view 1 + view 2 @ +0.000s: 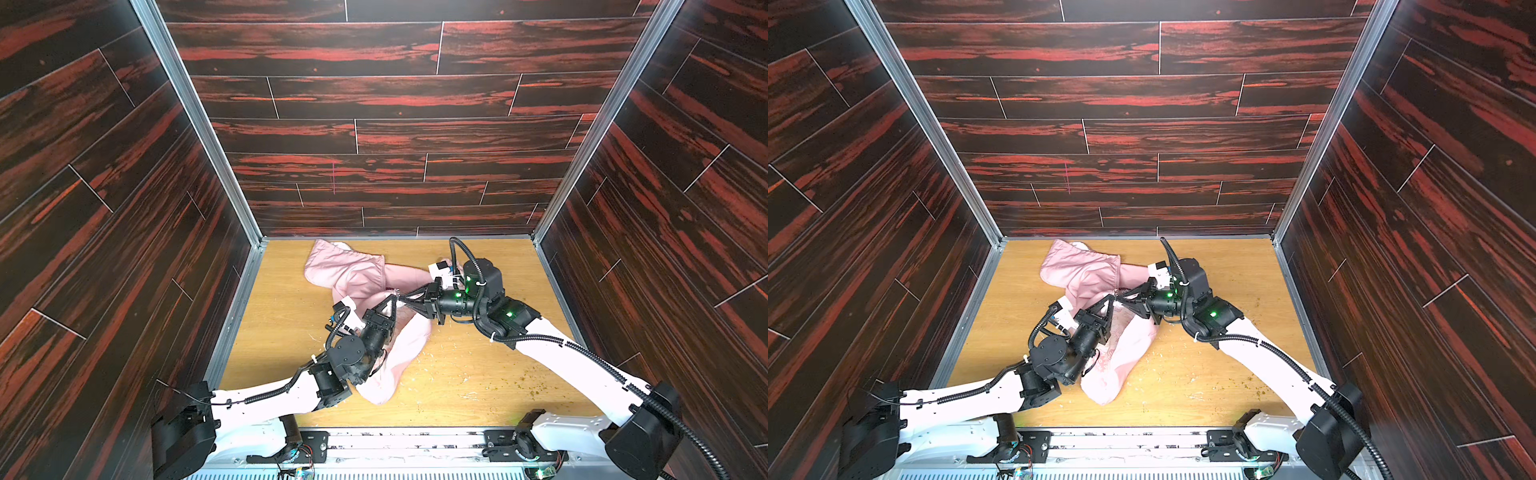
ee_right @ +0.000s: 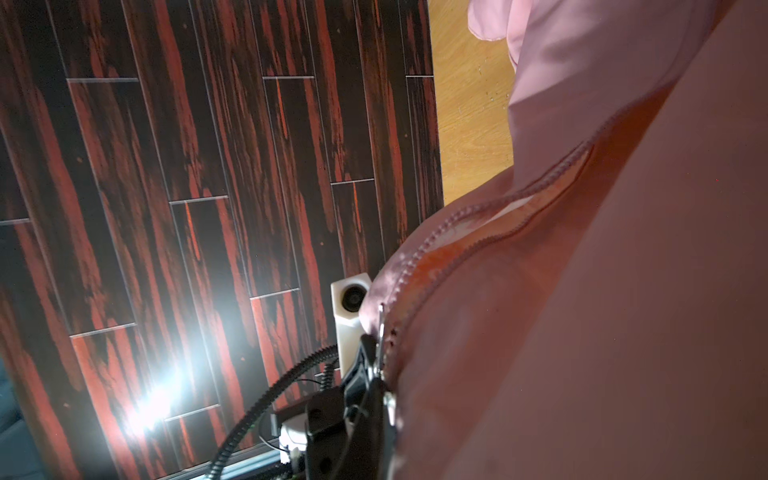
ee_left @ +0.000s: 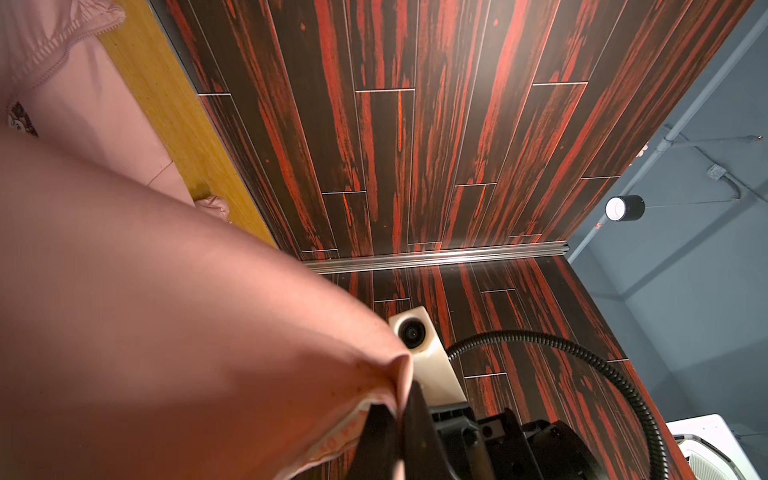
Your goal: Zip up the jacket
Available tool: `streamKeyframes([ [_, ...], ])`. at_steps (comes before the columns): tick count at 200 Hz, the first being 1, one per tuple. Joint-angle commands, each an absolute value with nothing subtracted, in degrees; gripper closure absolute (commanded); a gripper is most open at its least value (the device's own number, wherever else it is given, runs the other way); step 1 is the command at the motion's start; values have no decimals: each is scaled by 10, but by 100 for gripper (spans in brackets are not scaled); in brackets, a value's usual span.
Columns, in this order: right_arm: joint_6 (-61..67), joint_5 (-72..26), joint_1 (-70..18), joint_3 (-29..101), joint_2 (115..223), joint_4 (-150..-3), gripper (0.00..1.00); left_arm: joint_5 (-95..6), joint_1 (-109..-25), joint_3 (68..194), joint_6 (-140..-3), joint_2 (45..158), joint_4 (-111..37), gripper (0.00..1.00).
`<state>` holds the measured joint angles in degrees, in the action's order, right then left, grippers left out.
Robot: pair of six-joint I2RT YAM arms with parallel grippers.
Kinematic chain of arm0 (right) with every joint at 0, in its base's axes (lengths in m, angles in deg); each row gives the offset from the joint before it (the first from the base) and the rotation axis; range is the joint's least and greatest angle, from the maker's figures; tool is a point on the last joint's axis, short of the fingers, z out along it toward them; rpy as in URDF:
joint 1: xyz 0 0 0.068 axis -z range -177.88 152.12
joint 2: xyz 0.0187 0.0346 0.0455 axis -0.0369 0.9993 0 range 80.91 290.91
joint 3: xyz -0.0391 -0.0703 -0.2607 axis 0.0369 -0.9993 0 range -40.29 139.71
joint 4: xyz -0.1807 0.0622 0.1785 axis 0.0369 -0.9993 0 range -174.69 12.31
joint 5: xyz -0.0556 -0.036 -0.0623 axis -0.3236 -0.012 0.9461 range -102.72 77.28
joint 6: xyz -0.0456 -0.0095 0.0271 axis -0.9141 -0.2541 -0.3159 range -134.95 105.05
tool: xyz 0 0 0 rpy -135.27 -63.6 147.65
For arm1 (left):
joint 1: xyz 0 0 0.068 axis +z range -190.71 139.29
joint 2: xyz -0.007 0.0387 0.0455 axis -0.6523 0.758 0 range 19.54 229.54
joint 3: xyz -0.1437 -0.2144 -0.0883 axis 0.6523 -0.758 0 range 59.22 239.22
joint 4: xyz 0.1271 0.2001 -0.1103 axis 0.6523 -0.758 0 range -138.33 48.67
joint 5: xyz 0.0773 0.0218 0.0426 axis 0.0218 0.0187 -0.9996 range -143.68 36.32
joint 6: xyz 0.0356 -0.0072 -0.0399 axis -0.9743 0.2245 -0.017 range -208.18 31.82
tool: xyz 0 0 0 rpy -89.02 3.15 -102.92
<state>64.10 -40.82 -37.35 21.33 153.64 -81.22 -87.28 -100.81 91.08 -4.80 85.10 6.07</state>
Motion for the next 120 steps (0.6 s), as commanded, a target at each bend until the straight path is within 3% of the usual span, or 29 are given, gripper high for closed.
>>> streamKeyframes([
  [1, 645, -403, -373, 211, 1516, -795, 91, -860, -1006, 912, -47, 849, 91, 100],
  [18, 643, -404, -373, 210, 1514, -794, 91, -859, -1005, 914, -46, 852, 96, 100],
  [49, 639, -408, -373, 210, 1512, -792, 100, -850, -999, 916, -48, 854, 96, 100],
  [120, 612, -410, -373, 232, 1515, -799, 100, -825, -976, 923, -109, 870, 132, 100],
])
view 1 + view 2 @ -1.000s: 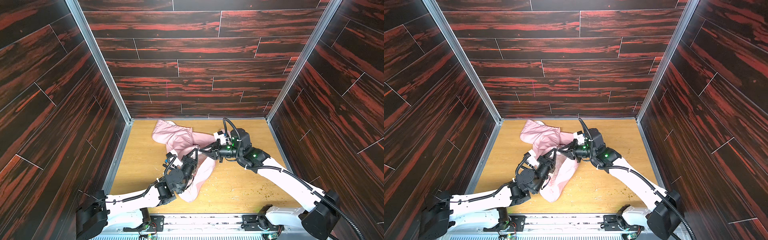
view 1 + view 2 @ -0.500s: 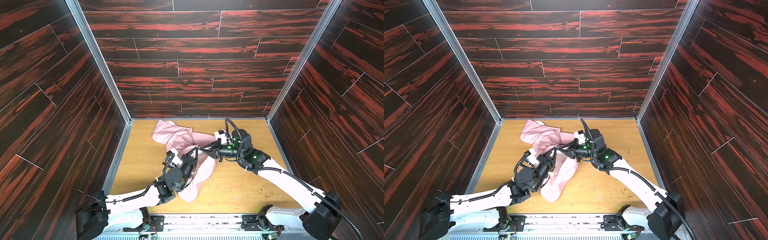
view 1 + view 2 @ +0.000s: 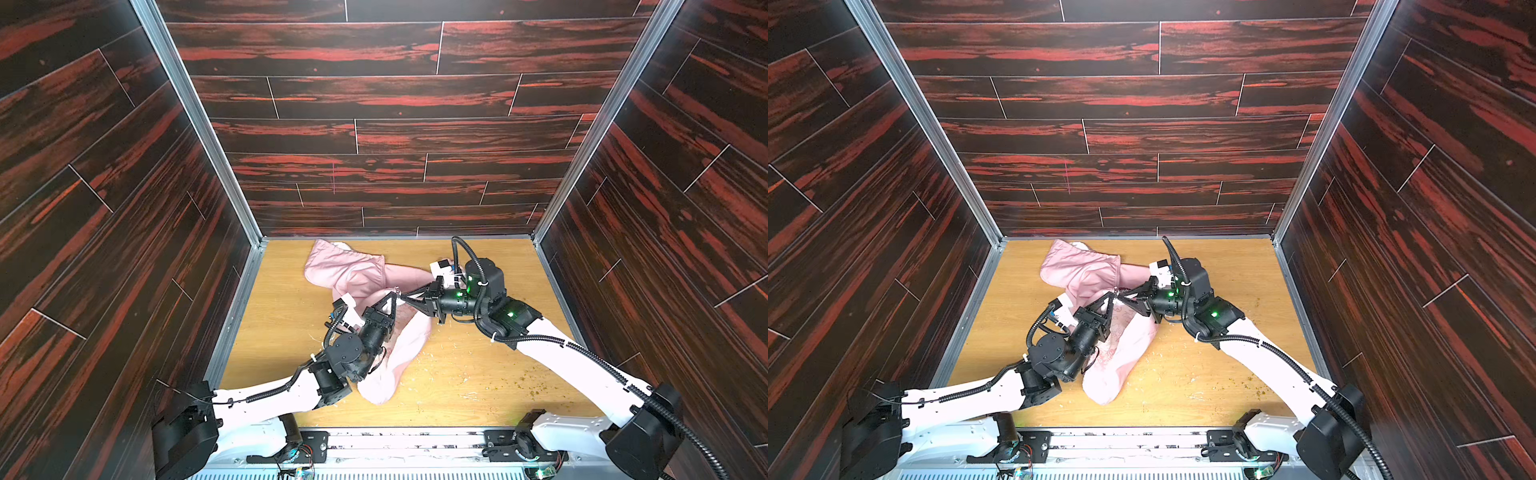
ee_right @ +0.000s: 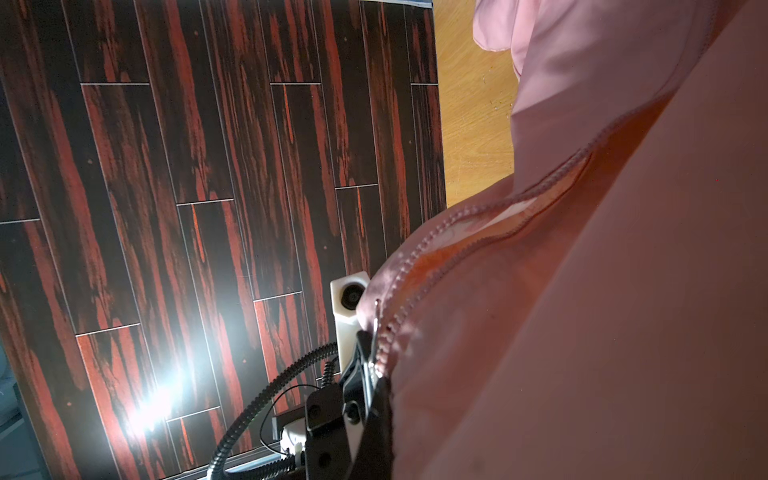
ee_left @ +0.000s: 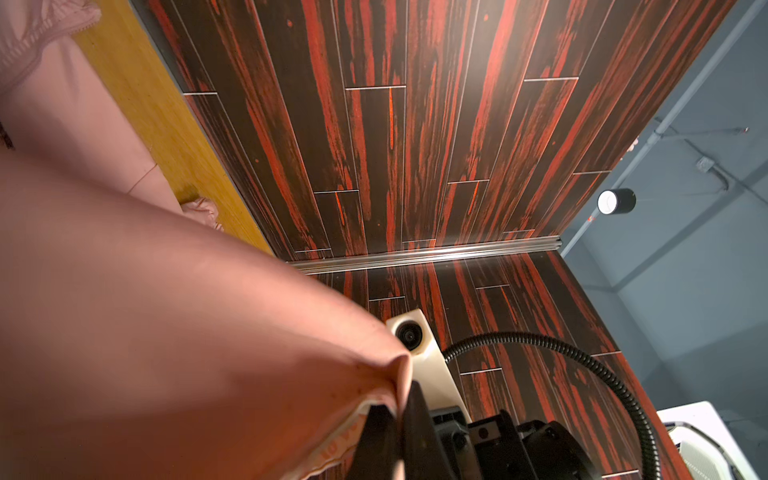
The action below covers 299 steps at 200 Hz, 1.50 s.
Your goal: Zip up the jacket
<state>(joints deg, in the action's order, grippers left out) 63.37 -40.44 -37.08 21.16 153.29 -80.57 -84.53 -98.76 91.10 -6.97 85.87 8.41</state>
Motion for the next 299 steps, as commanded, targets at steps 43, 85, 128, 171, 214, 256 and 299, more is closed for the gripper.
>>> streamKeyframes([
  [43, 560, -408, -371, 273, 1526, -823, 100, -758, -926, 958, -124, 921, 187, 100],
  [85, 512, -386, -371, 286, 1511, -842, 100, -684, -889, 1007, -121, 960, 208, 100],
  [128, 465, -379, -357, 292, 1500, -863, 100, -638, -873, 1036, -115, 973, 212, 91],
  [171, 463, -391, -337, 287, 1496, -856, 100, -628, -869, 1044, -101, 977, 203, 70],
  [214, 465, -400, -325, 288, 1495, -851, 100, -636, -865, 1031, -90, 970, 200, 75],
  [256, 468, -412, -317, 283, 1492, -840, 100, -647, -859, 1024, -84, 965, 203, 94],
  [299, 468, -422, -317, 278, 1494, -835, 100, -647, -856, 1037, -84, 979, 211, 100],
])
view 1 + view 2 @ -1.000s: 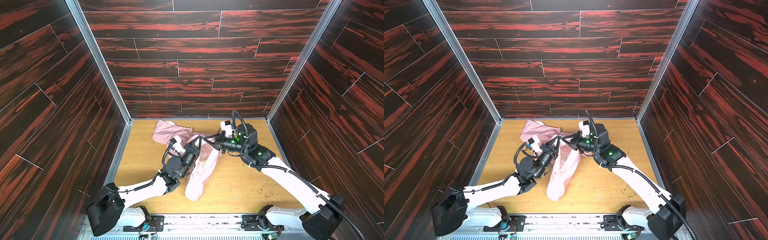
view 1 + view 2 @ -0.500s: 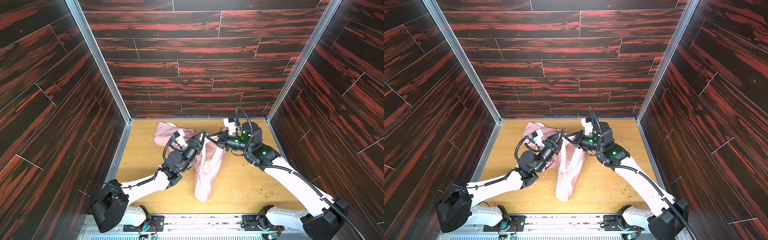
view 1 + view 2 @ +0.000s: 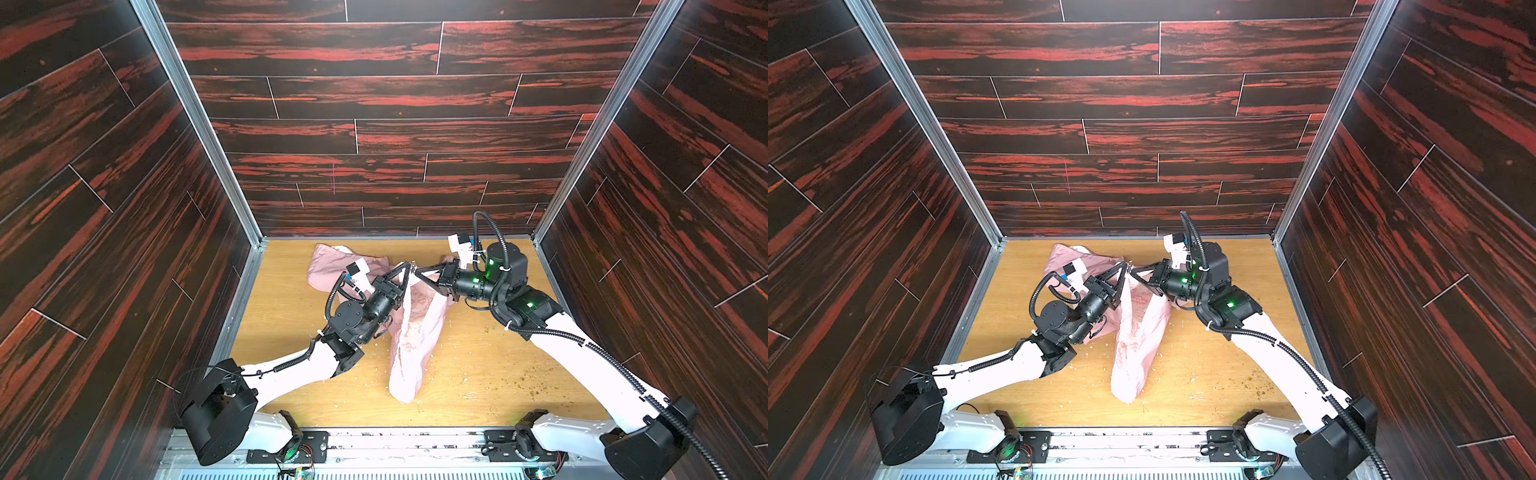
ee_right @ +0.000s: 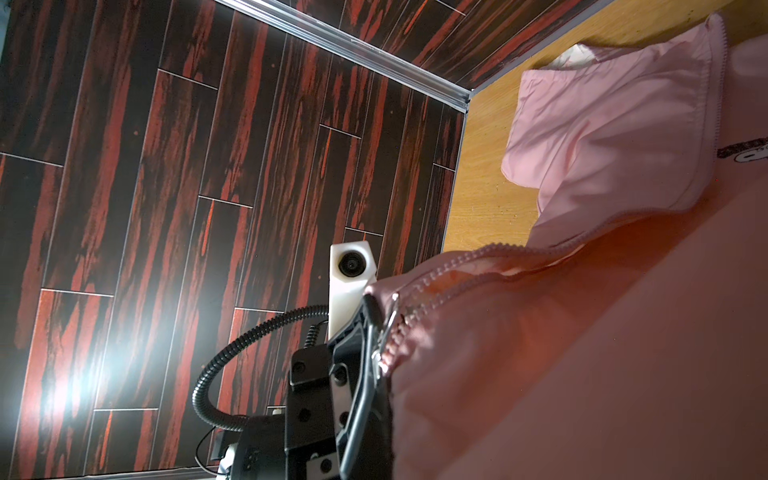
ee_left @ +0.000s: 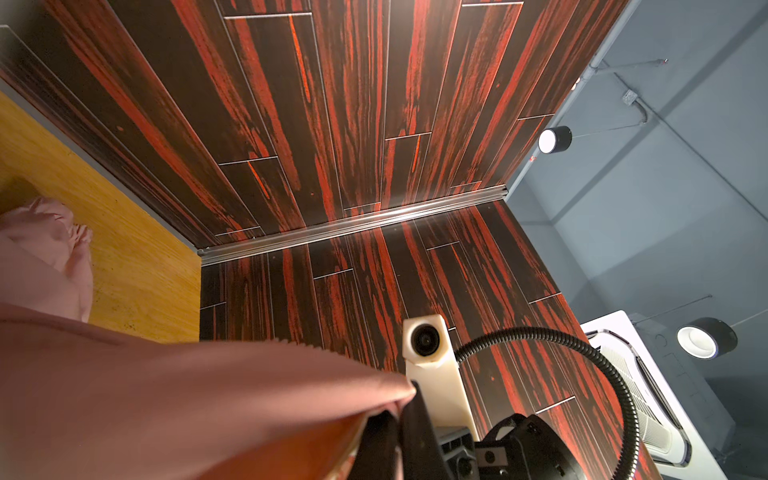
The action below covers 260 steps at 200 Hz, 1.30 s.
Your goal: Zip up the jacket
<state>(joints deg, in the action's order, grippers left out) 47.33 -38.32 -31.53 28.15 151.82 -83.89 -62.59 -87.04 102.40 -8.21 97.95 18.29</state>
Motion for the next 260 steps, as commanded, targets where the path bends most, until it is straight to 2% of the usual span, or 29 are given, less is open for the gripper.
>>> streamKeyframes([
  [1, 468, -422, -317, 277, 1494, -835, 100, -647, -856, 1037, -84, 980, 211, 100],
  [127, 410, -410, -342, 227, 1472, -865, 100, -621, -811, 1097, -41, 999, 203, 100],
  [193, 457, -420, -384, 238, 1483, -809, 100, -625, -794, 1105, -30, 1016, 209, 100],
  [260, 433, -372, -389, 207, 1492, -863, 100, -608, -773, 1124, -26, 990, 185, 100],
])
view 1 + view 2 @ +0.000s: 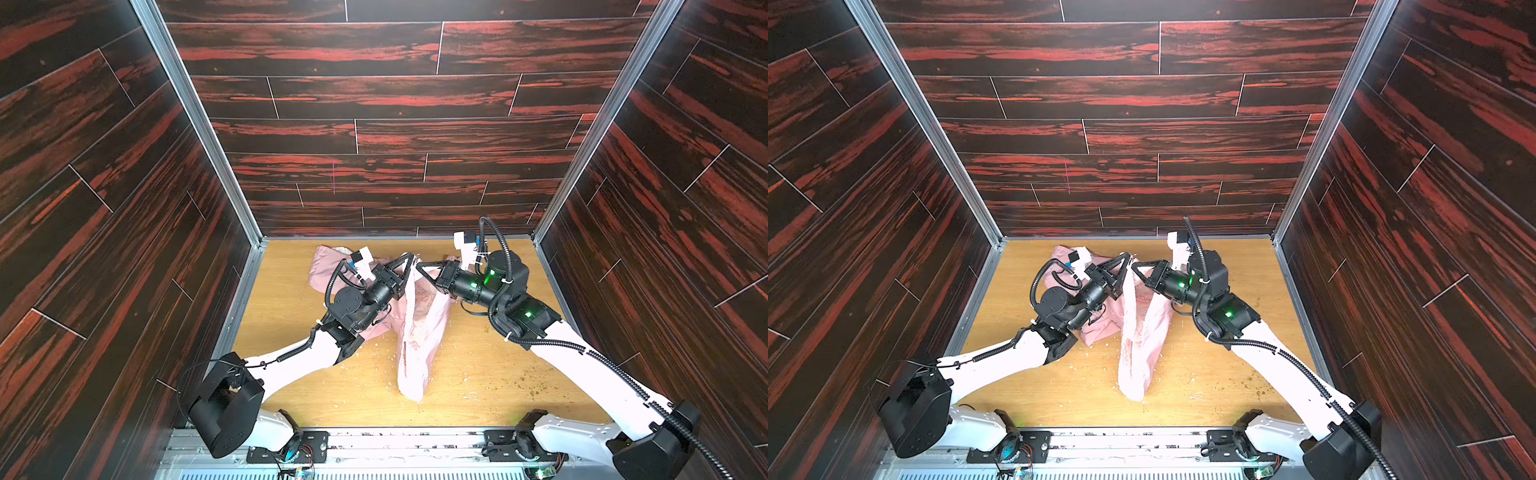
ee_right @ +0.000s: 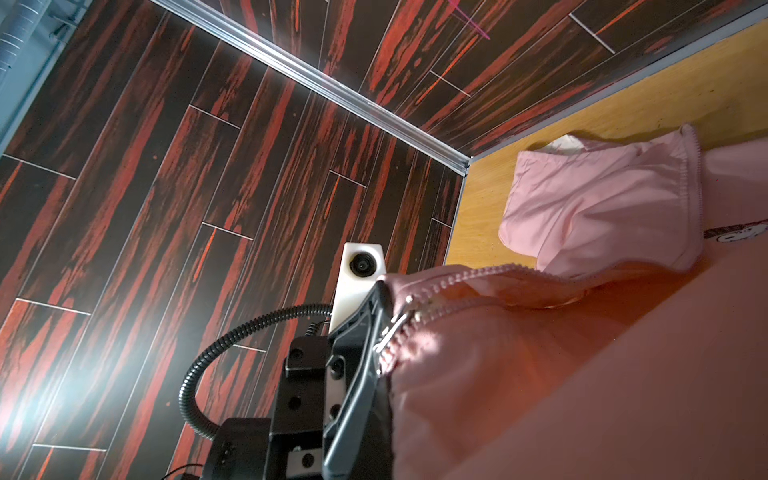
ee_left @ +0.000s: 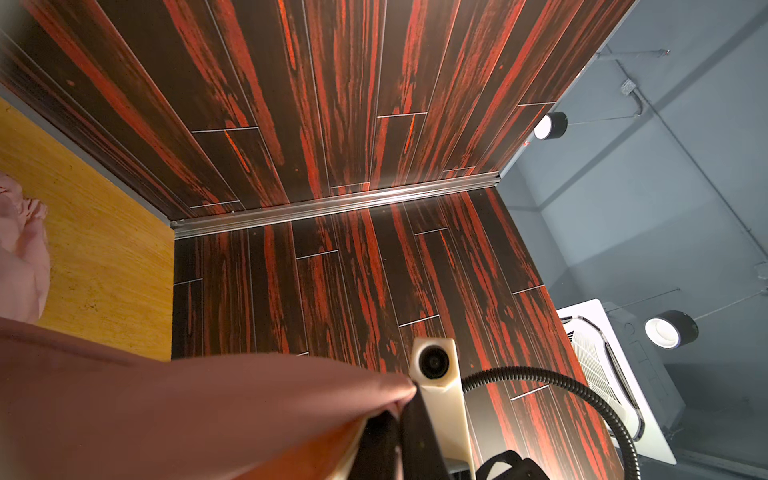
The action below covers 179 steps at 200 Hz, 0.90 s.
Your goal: Zip up the jacket
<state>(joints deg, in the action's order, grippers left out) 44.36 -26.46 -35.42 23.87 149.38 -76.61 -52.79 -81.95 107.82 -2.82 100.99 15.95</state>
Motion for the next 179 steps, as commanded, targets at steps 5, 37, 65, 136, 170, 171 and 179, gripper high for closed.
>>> streamKeyframes([
  [5, 433, -372, -389, 205, 1493, -862, 100, -608, -772, 1123, -26, 986, 183, 100],
  [37, 443, -387, -395, 197, 1496, -822, 100, -606, -763, 1116, -25, 965, 168, 100],
  [65, 426, -385, -430, 214, 1507, -817, 100, -600, -754, 1121, -15, 972, 166, 100],
  [136, 435, -368, -431, 201, 1508, -834, 100, -580, -744, 1150, -21, 961, 139, 100],
  [170, 436, -376, -431, 226, 1515, -830, 100, -576, -743, 1127, -24, 941, 123, 100],
  [171, 437, -376, -430, 226, 1515, -830, 100, -576, -744, 1126, -24, 940, 123, 100],
  [179, 441, -384, -429, 227, 1518, -825, 100, -577, -744, 1121, -25, 935, 118, 100],
])
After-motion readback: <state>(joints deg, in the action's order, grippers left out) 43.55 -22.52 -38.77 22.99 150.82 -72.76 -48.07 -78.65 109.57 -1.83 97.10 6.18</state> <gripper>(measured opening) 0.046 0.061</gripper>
